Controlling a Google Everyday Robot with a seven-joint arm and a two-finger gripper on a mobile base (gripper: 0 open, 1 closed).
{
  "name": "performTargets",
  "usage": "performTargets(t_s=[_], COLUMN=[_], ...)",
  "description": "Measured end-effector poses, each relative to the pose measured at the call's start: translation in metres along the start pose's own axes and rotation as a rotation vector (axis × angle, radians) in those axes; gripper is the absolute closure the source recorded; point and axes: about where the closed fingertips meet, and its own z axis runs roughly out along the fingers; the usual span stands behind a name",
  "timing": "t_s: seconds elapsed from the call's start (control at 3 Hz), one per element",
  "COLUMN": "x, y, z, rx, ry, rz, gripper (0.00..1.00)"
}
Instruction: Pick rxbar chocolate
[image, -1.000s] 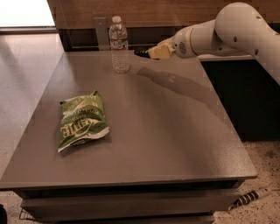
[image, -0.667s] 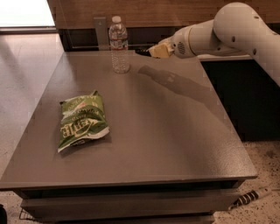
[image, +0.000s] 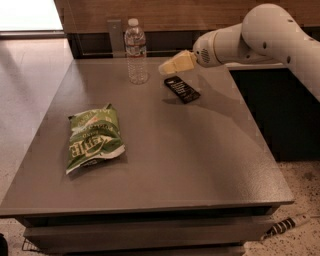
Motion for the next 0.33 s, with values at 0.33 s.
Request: performTargets(t_s=[0.33], x=[0.0000], y=[0.0000], z=[0.0000], rx=[0.000], ry=[0.000], rz=[0.000], gripper=[0.00])
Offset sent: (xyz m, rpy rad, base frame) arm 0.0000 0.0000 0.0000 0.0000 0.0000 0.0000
